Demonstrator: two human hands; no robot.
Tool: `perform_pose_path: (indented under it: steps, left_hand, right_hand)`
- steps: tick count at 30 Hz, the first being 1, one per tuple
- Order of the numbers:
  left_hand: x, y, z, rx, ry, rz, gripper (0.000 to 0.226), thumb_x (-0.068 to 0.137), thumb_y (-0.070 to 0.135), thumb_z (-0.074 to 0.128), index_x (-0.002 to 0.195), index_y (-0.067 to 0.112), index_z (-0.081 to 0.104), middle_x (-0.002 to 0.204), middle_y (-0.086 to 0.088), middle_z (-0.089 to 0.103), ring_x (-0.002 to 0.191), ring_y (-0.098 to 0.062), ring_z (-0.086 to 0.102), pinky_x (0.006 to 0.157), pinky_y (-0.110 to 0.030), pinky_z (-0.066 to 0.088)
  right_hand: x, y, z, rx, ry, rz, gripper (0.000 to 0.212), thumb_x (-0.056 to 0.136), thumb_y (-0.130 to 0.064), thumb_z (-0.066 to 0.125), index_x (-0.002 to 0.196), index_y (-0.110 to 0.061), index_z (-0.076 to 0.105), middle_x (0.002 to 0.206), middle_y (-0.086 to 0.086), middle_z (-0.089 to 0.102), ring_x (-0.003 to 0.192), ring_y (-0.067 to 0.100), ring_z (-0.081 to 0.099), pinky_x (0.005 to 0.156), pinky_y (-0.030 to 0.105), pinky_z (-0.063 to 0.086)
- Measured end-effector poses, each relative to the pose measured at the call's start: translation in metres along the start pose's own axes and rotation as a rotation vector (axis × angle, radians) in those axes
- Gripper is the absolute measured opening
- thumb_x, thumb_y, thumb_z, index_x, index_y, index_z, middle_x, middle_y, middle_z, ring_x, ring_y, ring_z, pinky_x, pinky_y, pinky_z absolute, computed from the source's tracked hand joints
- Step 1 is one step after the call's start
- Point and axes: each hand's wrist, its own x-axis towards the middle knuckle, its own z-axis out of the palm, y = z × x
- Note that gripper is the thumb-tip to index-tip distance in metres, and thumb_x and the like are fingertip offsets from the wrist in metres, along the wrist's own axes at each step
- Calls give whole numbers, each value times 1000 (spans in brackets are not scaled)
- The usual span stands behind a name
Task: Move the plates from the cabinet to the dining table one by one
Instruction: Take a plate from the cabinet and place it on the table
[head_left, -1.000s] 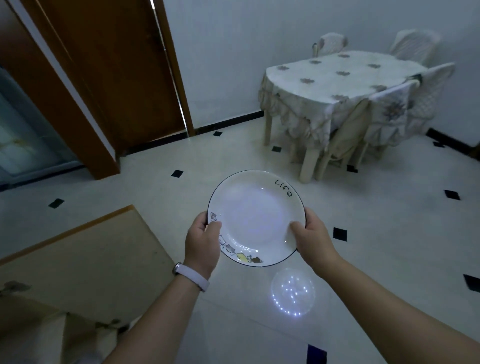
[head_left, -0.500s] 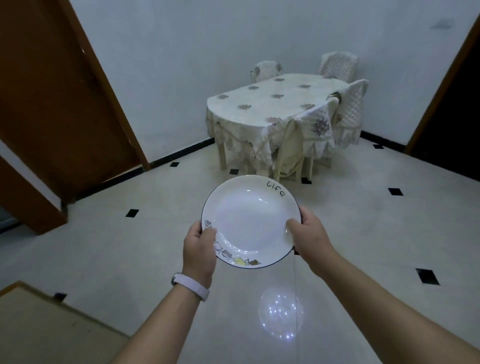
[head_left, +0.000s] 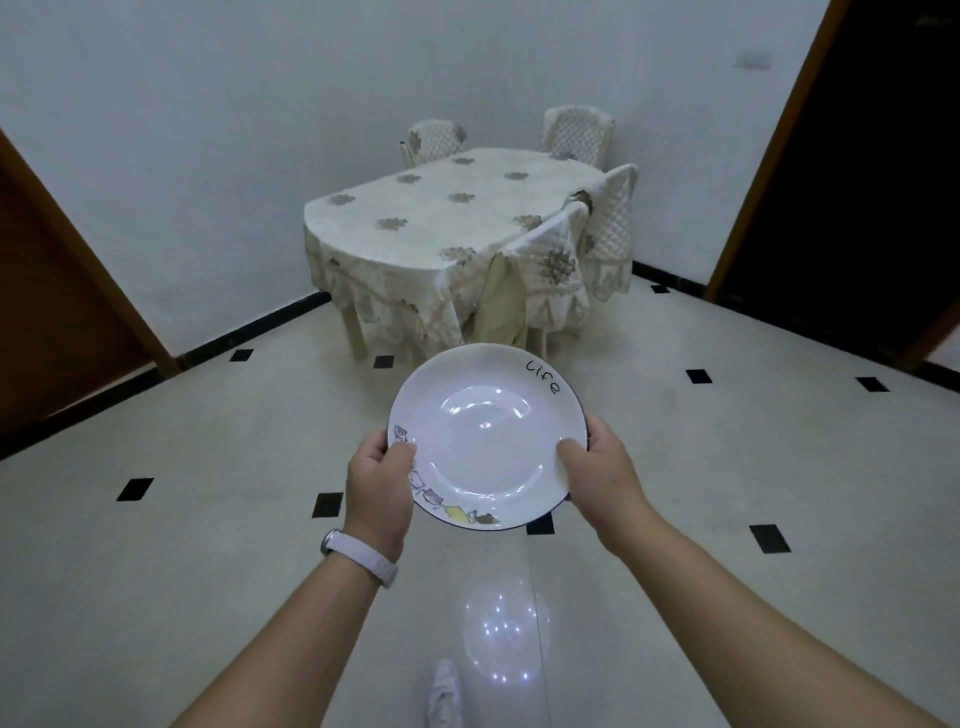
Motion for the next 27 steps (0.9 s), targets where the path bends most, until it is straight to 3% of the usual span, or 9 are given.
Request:
perform_pose_path:
  steps: [10,17,21,27]
  left_hand:
    - [178,35,9,-35,-132,22,20,72,18,53,77,22,72,76,-4,70,72,-24,61,67,-38,49]
    - [252,52,8,-10,-164,16,17,74,16,53,83,12,66,71,-4,65,65,-19,57,57,-30,47]
    - [290,49,13,-1,-164,-22,16,75,15,53,81,15,68,77,-10,67,68,-24,59,62,-37,48]
    - [349,38,37,60,-144,-43,16,74,18,53,82,12,66,70,-5,63,65,-22,53,61,-36,44]
  right_hand:
    - [134,-58,79,-32,116,-11,26,77,-12,45,92,-25,62,90,11,66,70,23,57,59,37,49]
    - [195,-83,116,-68,127,-20,27,75,-13,44,94,-19,62,93,15,67,70,25,58,57,36,49]
    - [228,-87,128,-58,113,-15,29,79,-8,43,95,-21,62,94,14,66,71,24,57,57,37,48]
    - [296,-86,135,-32,105,30,27,79,-8,44,93,-21,63,95,14,67,71,23,57,58,36,47]
